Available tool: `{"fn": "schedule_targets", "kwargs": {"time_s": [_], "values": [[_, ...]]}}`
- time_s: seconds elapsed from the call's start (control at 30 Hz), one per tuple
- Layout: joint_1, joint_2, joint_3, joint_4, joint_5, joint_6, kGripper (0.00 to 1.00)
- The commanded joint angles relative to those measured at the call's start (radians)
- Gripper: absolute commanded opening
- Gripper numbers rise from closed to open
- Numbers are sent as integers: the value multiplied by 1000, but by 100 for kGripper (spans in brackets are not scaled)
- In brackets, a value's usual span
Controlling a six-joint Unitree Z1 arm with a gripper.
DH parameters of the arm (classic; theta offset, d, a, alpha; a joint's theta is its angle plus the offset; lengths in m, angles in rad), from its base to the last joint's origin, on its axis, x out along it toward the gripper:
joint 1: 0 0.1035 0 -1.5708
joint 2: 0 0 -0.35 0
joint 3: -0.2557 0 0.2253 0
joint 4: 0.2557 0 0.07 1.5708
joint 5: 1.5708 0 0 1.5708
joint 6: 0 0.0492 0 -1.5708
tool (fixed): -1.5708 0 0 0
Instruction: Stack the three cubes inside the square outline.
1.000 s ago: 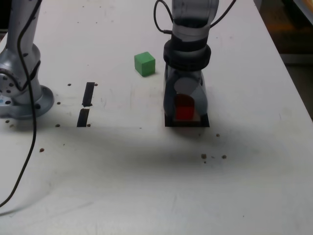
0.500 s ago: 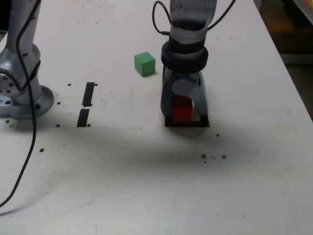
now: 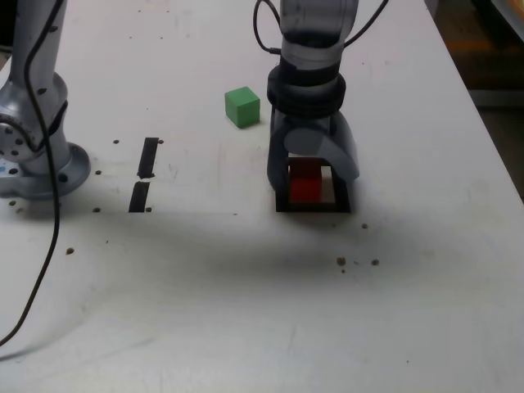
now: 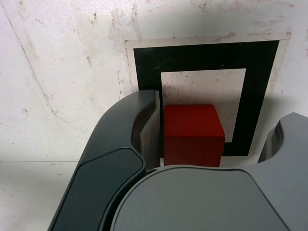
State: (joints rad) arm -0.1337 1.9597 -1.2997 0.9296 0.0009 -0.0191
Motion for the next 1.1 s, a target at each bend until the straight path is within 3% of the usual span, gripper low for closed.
{"fn": "schedule_targets", "kwargs": {"time_s": [0.0, 0.47, 0.73, 1.07], "values": [[2, -20, 0, 9, 2, -1, 85], [76, -168, -32, 150, 69, -4, 88], [138, -201, -47, 151, 70, 48, 99], [207, -145, -98, 131, 65, 120, 100]]}}
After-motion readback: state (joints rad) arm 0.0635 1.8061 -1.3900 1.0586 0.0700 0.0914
